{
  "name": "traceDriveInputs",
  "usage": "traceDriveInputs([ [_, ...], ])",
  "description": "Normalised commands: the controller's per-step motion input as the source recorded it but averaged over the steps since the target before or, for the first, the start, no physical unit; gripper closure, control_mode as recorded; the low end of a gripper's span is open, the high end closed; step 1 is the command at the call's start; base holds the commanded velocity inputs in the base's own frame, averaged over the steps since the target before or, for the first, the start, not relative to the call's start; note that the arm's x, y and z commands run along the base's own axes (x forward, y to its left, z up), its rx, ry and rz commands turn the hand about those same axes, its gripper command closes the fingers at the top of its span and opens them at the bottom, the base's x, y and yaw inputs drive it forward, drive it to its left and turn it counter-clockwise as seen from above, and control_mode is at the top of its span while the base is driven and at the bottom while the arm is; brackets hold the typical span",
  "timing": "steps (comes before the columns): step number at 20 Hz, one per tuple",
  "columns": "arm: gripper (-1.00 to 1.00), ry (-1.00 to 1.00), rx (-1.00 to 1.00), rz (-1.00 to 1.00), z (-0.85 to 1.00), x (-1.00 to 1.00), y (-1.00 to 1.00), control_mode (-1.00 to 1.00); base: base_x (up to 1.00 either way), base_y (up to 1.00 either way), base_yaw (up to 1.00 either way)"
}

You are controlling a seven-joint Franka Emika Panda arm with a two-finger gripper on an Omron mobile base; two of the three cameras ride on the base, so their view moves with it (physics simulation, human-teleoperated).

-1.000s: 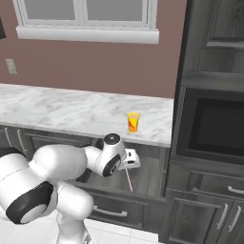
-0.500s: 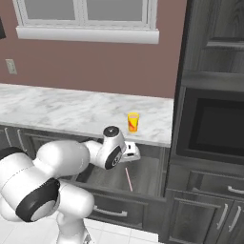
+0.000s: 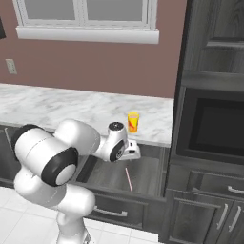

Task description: Pick up the straw from the left drawer and put it inside the smoothie cup.

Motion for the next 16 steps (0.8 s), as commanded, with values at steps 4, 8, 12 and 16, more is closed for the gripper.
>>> traceDriveInputs([
  [4,-1.0,0.12,0.07,-0.08,-0.38,0.16,0.0,-1.0,0.0,0.0,0.0],
  [8,-1.0,0.07,0.04,-0.08,-0.43,0.09,0.0,-1.0,0.0,0.0,0.0],
  [12,-1.0,0.0,0.0,-0.06,-0.42,0.01,0.0,-1.0,0.0,0.0,0.0],
  [16,-1.0,0.0,0.0,-0.03,-0.47,0.04,0.0,-1.0,0.0,0.0,0.0],
])
